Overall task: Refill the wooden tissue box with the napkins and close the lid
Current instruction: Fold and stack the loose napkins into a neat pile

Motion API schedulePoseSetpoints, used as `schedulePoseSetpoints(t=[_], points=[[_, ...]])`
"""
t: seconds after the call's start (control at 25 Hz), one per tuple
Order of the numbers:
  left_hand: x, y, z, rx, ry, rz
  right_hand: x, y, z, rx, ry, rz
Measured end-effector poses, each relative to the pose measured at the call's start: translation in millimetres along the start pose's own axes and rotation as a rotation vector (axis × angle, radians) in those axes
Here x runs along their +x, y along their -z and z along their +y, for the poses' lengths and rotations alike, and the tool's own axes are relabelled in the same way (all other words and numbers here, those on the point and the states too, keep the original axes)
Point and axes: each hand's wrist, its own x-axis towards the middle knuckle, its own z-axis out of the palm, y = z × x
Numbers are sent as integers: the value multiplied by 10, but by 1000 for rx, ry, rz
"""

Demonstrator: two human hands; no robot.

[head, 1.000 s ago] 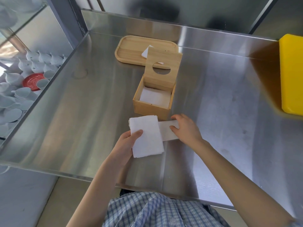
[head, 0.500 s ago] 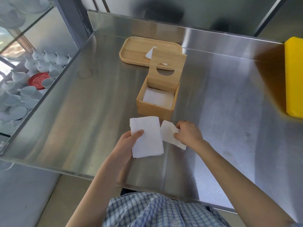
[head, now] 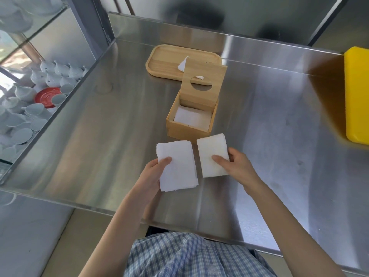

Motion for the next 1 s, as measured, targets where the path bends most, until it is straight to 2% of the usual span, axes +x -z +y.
schedulePoseSetpoints(t=[0.12, 0.2, 0.28, 0.44, 0.8, 1.0], points=[[-18, -47, -9, -26, 9, -7, -104, 47, -81, 198, 49, 3], [-34, -83, -11, -39, 4, -34, -132, 22, -140, 356, 70, -78], [-45, -118, -3, -55, -2, -49, -148, -79, -171, 401, 64, -154], [-57, -159, -1, -51, -31, -90, -141, -340, -130, 165, 20, -179], [-49, -133, -52, -62, -50, -192, -101, -485, -58, -20, 50, -126], [-69, -152, -55, 16, -80, -140, -109, -494, -85, -100, 94, -113]])
